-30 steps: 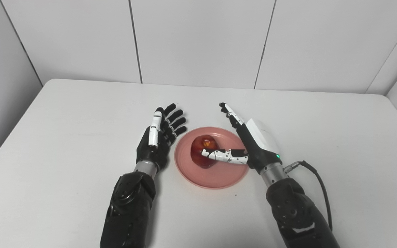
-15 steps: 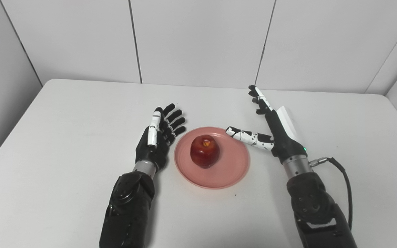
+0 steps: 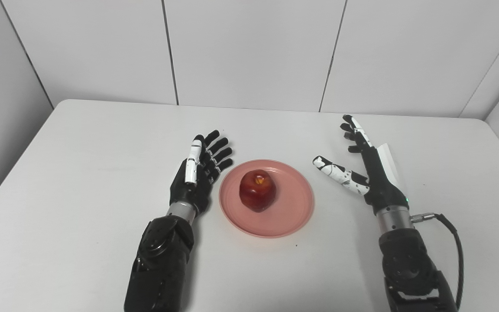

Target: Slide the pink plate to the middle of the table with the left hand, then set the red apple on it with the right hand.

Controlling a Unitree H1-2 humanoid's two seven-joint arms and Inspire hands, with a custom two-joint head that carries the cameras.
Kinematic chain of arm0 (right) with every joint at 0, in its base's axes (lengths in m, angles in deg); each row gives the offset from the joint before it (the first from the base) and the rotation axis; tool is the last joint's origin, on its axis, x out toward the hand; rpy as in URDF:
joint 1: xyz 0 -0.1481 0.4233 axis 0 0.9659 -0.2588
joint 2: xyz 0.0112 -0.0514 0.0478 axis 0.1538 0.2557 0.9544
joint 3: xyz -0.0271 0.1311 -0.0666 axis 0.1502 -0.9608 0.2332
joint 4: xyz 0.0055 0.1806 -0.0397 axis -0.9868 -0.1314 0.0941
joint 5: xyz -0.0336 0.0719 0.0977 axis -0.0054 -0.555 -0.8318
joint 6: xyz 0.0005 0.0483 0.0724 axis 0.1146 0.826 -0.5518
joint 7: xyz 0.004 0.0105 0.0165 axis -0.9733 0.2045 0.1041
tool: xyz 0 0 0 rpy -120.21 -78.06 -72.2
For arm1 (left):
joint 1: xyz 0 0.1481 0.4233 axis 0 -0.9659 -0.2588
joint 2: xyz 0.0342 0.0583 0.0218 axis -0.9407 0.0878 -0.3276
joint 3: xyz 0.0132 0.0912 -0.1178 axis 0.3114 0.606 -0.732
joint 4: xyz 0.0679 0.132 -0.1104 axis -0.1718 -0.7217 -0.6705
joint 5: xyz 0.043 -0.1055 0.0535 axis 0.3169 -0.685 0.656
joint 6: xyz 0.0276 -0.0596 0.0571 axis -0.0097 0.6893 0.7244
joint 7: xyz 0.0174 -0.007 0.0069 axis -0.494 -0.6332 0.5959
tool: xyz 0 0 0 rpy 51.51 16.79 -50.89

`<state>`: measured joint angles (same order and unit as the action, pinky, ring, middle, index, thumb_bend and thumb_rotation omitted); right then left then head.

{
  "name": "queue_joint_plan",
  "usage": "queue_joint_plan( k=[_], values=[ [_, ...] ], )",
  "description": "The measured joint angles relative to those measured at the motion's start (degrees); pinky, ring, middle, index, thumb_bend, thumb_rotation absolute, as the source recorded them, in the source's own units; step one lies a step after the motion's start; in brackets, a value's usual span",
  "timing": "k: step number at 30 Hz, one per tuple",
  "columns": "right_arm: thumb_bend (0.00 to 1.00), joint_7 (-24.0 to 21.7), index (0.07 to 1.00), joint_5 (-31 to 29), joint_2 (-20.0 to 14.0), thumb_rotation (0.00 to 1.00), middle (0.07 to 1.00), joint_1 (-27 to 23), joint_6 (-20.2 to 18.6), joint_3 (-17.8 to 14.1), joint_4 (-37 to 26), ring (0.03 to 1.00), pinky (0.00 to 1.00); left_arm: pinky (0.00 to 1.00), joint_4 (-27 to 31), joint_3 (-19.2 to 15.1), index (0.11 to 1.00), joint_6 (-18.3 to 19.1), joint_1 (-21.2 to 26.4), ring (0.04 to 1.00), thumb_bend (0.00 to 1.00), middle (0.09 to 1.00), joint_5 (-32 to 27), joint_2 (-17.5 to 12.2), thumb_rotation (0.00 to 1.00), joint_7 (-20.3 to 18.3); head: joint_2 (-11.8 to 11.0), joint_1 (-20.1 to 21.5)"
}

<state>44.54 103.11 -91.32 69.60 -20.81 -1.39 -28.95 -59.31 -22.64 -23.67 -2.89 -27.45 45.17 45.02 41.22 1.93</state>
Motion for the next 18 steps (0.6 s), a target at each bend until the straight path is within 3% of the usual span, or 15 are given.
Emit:
queue_joint_plan(
  k=[8, 9, 14, 18],
  values=[
    [0.9, 0.6, 0.902, -0.8, 0.6, 0.96, 0.885, 1.9, -0.4, -0.9, 0.2, 0.851, 0.78, 0.84, 0.0, 0.0, 0.858, 0.0, 0.0, 0.85, 0.37, 0.864, 0.0, -0.1, 1.0, -0.1, -0.2, -0.5],
    [0.83, 0.6, 0.896, -1.3, 0.8, 0.98, 0.879, 2.0, -0.5, -1.1, 0.2, 0.853, 0.8, 0.84, 0.0, 0.0, 0.858, 0.0, 0.0, 0.849, 0.37, 0.863, 0.0, -0.2, 1.0, -0.2, -0.2, -0.5],
    [0.69, 0.8, 0.911, -8.4, 2.6, 1.0, 0.896, 2.6, -0.3, -3.8, 2.9, 0.866, 0.81, 0.84, 0.0, -0.1, 0.858, -0.1, 0.0, 0.848, 0.37, 0.862, -0.1, -0.2, 1.0, -0.3, -0.3, -1.0],
    [0.6, 0.8, 0.921, -11.7, 2.8, 1.0, 0.909, 2.8, -0.2, -4.1, 4.9, 0.876, 0.82, 0.85, 0.0, -0.1, 0.861, -0.1, -0.1, 0.852, 0.38, 0.866, 0.0, -0.4, 1.0, -0.8, -0.4, -1.1]
  ],
)
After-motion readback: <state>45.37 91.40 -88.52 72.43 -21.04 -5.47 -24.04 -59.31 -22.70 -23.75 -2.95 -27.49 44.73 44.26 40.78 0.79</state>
